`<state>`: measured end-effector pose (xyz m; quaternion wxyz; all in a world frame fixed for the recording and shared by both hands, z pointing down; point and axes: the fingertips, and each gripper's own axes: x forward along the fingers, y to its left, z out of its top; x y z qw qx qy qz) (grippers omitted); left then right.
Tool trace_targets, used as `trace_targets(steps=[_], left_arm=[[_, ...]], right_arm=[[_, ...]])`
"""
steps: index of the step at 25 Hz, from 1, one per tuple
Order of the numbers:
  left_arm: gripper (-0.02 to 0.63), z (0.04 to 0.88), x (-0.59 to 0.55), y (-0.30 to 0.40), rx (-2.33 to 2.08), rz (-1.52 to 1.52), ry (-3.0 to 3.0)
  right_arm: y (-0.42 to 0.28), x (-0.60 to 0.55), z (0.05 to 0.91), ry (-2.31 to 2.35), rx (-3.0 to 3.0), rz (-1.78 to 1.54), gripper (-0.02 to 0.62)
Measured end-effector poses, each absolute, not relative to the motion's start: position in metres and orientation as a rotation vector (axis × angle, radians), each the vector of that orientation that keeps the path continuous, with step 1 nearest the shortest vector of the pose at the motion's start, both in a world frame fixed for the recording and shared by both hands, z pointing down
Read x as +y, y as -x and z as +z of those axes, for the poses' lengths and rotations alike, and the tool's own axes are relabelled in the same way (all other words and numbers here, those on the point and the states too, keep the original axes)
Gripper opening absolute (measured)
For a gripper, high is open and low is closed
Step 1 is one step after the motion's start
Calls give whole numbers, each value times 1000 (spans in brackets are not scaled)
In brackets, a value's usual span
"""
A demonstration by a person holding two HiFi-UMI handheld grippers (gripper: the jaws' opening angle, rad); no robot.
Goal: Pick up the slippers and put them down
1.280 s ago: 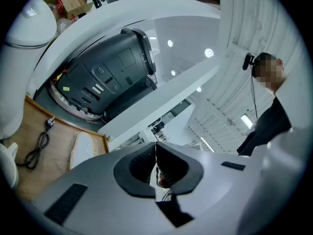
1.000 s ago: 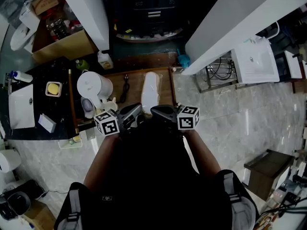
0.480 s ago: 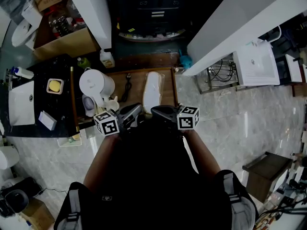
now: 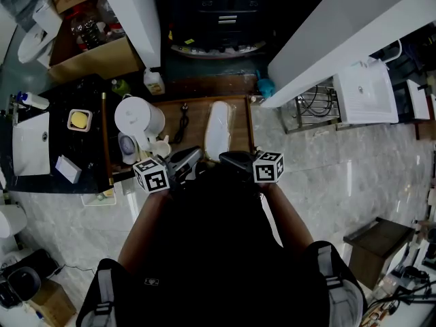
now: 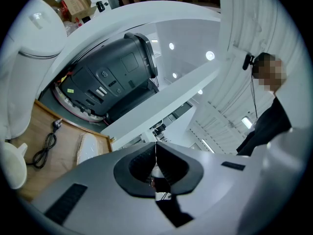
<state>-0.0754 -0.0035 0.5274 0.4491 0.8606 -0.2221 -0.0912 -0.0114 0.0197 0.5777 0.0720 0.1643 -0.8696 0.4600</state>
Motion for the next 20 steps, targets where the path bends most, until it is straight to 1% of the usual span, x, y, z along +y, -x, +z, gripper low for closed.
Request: trace_targets(steps=[14,20], left_arm=[[12,529,0,73,-576,-200,-2120],[12,528,-4,79,-612,-208,-2122]], right_arm=[[-7,14,618,-529,-2507,1429,6],[-12,16,634,-534,-2477,1387,8]])
